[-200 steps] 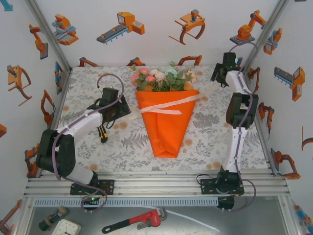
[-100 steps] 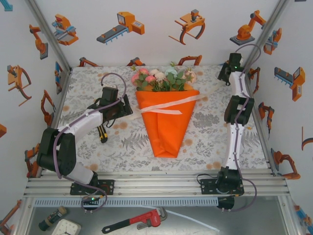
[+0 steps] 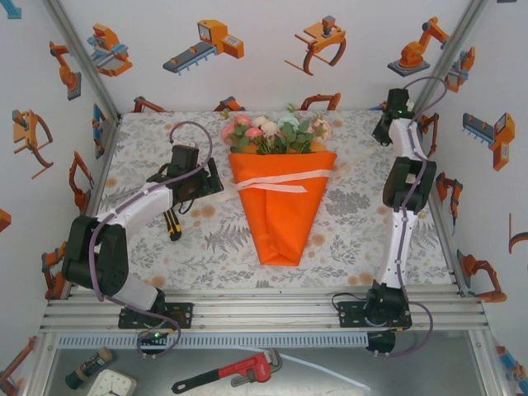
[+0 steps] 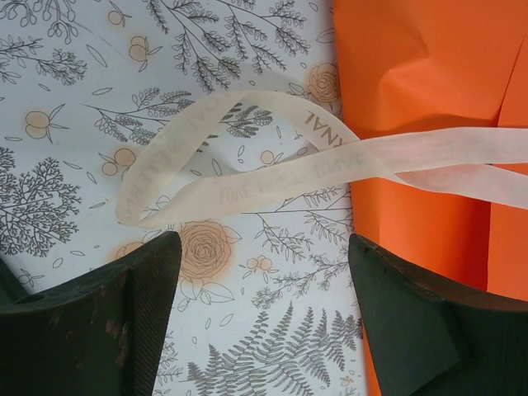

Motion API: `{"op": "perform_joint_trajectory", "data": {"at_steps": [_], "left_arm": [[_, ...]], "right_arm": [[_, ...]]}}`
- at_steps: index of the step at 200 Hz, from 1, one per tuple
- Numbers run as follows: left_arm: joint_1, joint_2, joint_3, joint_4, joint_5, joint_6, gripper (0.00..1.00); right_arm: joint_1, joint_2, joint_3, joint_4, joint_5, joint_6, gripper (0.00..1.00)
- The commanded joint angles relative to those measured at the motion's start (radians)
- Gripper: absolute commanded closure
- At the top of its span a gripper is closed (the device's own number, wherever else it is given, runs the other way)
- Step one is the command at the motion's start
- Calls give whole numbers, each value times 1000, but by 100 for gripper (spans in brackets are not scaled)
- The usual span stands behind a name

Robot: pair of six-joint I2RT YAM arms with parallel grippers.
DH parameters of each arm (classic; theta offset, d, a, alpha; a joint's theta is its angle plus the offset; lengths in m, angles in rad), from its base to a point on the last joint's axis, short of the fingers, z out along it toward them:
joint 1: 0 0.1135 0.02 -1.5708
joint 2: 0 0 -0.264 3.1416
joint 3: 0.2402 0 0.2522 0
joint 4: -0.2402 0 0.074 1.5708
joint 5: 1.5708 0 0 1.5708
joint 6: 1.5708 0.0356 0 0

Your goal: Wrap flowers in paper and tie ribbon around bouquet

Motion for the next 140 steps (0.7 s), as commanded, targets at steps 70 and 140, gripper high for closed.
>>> {"op": "perform_joint_trajectory", "data": {"at_steps": [70, 140], "left_arm": [[-87, 139, 93, 27, 129, 361, 29], [-136, 379, 230, 65, 24, 551, 34]], "right_arm": [[49, -868, -883, 304, 41, 158, 100], [52, -968, -1012, 320, -58, 153, 100]]}}
